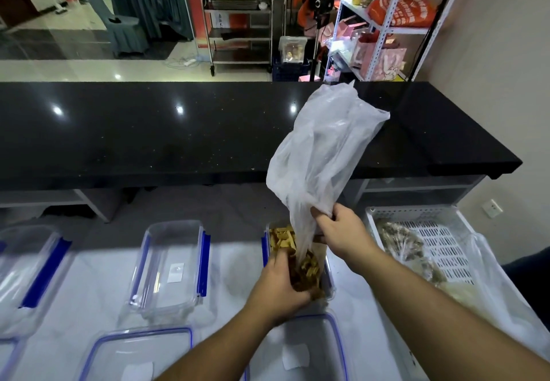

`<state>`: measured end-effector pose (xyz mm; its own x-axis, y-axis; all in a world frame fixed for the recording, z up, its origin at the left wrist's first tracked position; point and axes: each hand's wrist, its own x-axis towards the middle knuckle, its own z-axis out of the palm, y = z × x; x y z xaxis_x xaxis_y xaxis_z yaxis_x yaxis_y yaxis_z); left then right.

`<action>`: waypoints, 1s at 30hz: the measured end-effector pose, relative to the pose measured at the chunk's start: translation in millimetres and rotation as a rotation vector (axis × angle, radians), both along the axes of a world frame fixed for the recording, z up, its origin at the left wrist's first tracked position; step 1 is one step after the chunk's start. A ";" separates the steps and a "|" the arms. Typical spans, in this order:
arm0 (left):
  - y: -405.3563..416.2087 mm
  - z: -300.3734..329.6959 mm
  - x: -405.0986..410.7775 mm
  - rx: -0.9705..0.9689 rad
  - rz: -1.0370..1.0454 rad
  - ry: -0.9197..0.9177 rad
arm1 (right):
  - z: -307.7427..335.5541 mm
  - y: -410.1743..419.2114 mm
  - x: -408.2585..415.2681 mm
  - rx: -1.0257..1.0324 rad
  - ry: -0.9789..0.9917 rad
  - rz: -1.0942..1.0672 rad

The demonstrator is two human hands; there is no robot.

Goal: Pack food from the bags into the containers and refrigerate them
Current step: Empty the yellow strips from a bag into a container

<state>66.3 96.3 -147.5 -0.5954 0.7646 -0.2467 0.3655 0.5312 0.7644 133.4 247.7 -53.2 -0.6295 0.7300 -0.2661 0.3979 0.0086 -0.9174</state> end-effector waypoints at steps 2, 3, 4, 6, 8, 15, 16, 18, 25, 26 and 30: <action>2.6 -3.0 1.1 -0.043 0.016 0.024 | -1.6 -1.5 -0.1 -0.055 0.009 -0.022; 4.5 -3.6 0.6 -0.052 0.034 0.032 | -2.0 -1.8 0.1 -0.062 0.014 -0.026; 5.6 -3.2 0.1 -0.058 0.050 0.049 | -2.7 -1.6 0.4 -0.062 0.019 -0.026; 6.9 0.5 -1.1 -0.070 0.066 0.089 | -2.7 -0.5 1.2 -0.059 0.020 -0.022; 7.4 2.8 -2.5 -0.043 0.063 0.116 | -2.5 0.5 2.4 -0.080 0.029 -0.002; -2.2 9.2 -6.7 0.054 0.200 -0.047 | -2.0 2.9 12.6 -0.005 -0.084 0.183; -4.2 11.2 -8.3 0.078 0.231 -0.076 | -3.1 3.0 14.9 0.039 -0.127 0.196; -5.4 17.6 -13.1 0.134 0.294 -0.127 | -5.2 3.3 18.7 0.138 -0.216 0.213; 5.0 24.5 -23.6 0.205 0.435 -0.446 | -15.0 0.7 20.5 0.298 -0.343 0.196; 4.7 24.0 -24.3 0.200 0.399 -0.451 | -16.6 0.6 20.5 0.303 -0.339 0.175; -9.8 17.3 -21.5 0.191 0.104 -0.457 | -18.9 3.6 21.6 0.237 -0.286 0.070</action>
<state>44.8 86.5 -130.2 -0.5345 0.7639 -0.3616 -0.0769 0.3821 0.9209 155.0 251.3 -72.1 -0.6047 0.7503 -0.2673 0.6283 0.2431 -0.7390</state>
